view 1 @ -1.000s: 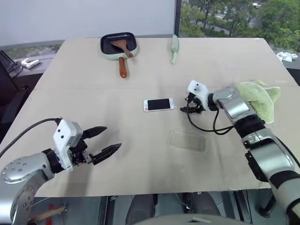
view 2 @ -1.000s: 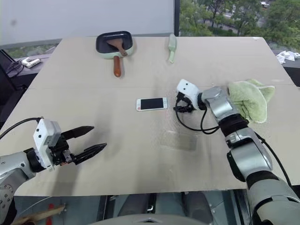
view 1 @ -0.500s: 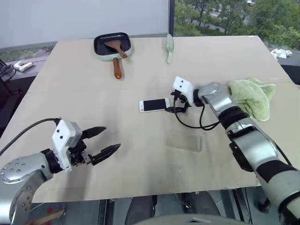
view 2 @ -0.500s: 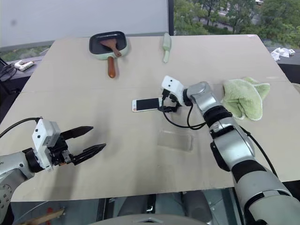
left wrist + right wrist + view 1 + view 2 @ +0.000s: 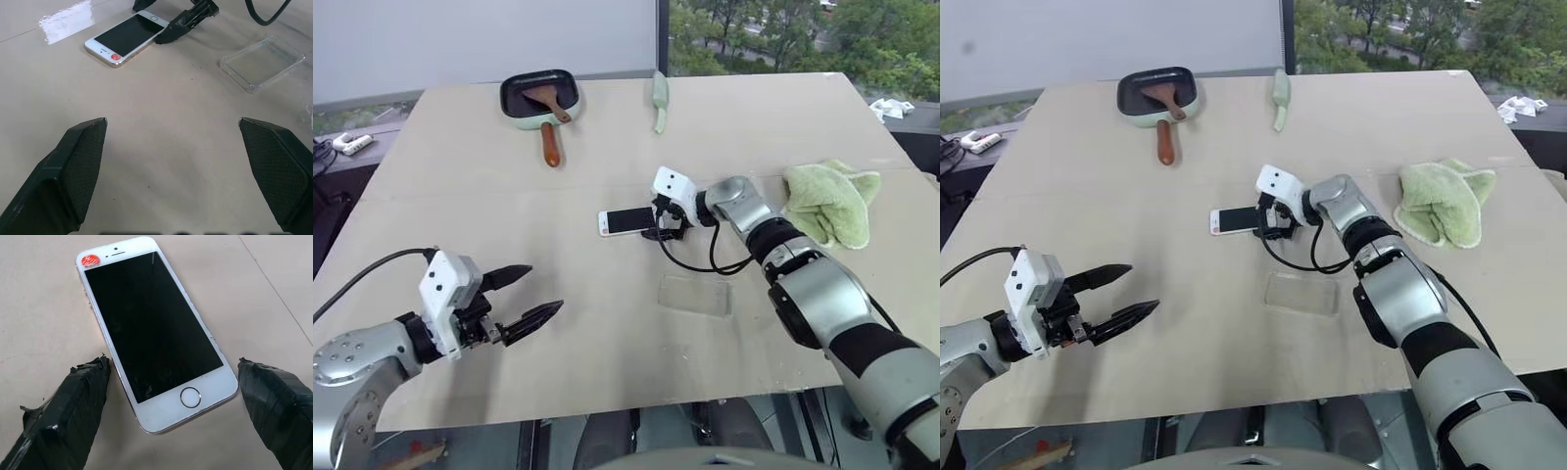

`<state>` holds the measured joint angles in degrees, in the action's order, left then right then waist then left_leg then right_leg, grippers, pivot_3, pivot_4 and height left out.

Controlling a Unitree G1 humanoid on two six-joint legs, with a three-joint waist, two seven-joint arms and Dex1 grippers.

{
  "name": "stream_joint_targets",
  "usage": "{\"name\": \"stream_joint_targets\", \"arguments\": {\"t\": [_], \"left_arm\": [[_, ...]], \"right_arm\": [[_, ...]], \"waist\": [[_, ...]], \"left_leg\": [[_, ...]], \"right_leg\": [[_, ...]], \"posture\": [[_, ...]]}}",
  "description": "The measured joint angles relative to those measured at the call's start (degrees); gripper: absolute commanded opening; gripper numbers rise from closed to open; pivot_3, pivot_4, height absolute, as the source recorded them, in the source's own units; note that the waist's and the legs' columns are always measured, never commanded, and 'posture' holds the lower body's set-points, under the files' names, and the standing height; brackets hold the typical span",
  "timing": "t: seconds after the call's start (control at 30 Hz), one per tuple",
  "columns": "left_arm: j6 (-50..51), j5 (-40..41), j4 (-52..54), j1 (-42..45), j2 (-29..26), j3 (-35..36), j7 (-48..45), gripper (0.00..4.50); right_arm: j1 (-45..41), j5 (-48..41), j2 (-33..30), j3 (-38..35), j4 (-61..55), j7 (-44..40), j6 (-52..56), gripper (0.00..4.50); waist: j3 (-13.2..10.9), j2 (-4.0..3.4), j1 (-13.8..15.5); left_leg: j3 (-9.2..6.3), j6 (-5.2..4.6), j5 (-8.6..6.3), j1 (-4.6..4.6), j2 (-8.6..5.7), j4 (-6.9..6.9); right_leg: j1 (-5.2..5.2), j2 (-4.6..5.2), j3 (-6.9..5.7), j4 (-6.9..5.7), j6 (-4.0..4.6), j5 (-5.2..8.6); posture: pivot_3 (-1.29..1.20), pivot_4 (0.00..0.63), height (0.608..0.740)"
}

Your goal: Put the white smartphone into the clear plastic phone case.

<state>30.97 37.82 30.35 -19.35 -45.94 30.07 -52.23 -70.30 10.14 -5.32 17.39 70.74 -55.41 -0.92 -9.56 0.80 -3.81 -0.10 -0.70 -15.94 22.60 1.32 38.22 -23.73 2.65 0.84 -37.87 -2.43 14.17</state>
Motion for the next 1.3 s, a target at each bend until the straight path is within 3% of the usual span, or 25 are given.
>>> {"name": "stream_joint_targets", "arguments": {"t": [0.37,0.87,1.0,1.3], "left_arm": [[0.0,0.0,0.0,-0.4,0.0,0.8,0.0,4.50],[0.0,0.0,0.0,0.5,0.0,0.8,-0.5,4.50],[0.0,-0.1,0.0,0.5,0.0,0.8,-0.5,4.50],[0.0,-0.1,0.0,0.5,0.0,0.8,-0.5,4.50]], "right_arm": [[0.9,1.9,-1.2,0.8,-3.0,-7.9,-0.5,4.45],[0.9,1.6,1.3,-1.6,-1.7,-1.7,7.2,4.45],[1.1,1.6,1.6,-1.6,-2.2,-1.9,7.2,2.86],[1.5,1.1,2.4,-2.9,-2.2,-1.3,7.4,2.81]], "waist": [[0.0,0.01,0.0],[0.1,0.04,-0.3],[0.1,0.04,-0.3],[0.1,0.03,-0.4]], "left_leg": [[-0.06,-0.03,-0.02,0.01,-0.01,-0.03],[-0.14,0.05,0.03,-0.87,0.04,-0.09],[-0.13,0.05,0.03,-0.86,0.05,-0.10],[-0.13,0.05,0.03,-0.87,0.08,-0.13]], "right_leg": [[0.00,0.06,0.04,0.02,0.01,0.00],[0.65,-0.08,0.11,-0.11,0.49,-0.03],[0.63,-0.11,0.10,-0.10,0.32,-0.12],[0.62,-0.14,0.11,-0.09,0.33,-0.12]], "posture": [[0.00,0.150,0.740],[0.00,0.150,0.740],[0.00,0.150,0.740],[0.00,0.150,0.740]]}}
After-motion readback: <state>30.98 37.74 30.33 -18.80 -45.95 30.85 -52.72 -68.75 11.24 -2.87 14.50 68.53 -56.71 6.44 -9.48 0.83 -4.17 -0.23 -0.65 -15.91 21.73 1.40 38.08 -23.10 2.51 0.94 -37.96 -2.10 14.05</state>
